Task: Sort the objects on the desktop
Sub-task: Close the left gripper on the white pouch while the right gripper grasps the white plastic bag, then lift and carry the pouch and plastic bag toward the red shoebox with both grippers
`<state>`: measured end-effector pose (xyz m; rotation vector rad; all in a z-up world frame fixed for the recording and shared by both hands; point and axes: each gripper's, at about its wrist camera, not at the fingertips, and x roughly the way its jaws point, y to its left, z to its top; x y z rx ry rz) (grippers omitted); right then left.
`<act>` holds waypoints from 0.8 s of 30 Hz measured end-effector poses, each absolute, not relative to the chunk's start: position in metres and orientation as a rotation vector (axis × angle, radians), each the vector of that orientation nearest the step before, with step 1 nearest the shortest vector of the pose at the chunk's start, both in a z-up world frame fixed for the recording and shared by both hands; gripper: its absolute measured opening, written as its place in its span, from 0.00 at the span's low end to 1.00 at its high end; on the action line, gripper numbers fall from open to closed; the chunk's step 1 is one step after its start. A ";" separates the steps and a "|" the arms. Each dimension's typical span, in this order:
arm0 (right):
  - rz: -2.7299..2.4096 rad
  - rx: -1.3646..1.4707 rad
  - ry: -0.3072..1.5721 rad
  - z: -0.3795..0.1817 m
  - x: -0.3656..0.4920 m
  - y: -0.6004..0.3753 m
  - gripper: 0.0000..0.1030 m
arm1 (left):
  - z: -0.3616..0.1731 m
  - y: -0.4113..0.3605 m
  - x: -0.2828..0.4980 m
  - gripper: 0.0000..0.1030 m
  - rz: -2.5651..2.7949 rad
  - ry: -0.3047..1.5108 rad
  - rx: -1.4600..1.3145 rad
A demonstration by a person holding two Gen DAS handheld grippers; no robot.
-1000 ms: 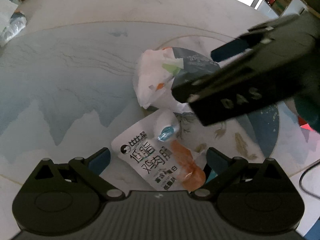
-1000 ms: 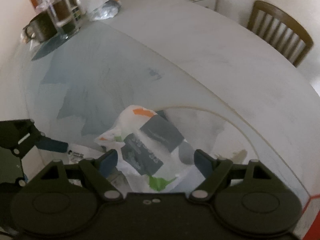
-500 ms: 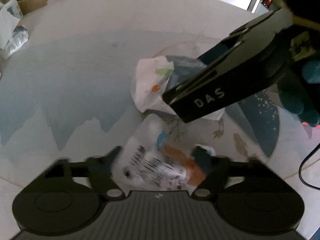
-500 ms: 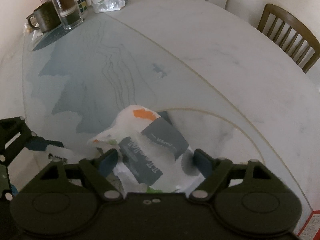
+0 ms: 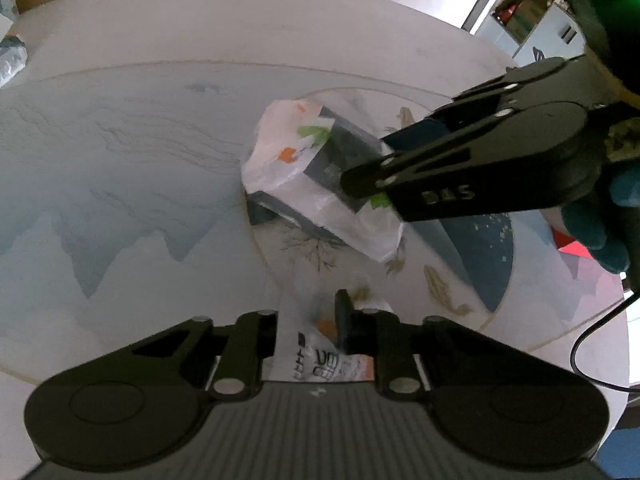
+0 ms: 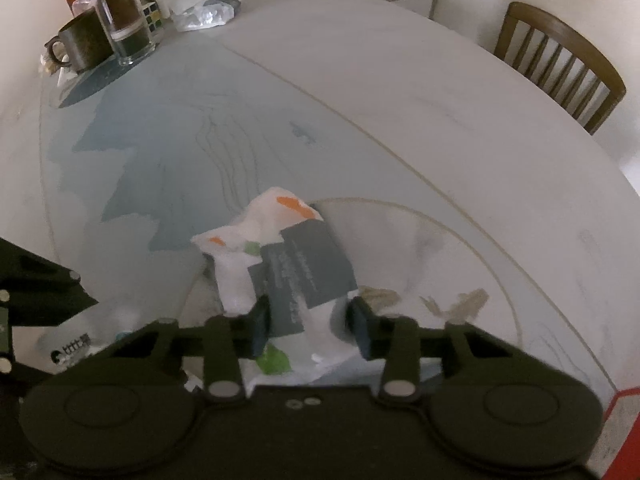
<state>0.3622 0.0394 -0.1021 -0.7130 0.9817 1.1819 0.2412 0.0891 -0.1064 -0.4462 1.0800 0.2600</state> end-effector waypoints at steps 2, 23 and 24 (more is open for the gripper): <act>1.176 -0.702 0.979 -0.100 0.362 0.035 0.33 | -0.107 0.091 0.238 0.15 0.257 1.083 -0.458; 1.044 -0.522 1.005 -0.056 0.345 -0.050 0.29 | -0.081 0.086 0.230 0.11 0.202 1.050 -0.491; 1.034 -0.517 1.009 -0.055 0.344 -0.056 0.29 | -0.079 0.086 0.230 0.11 0.196 1.047 -0.490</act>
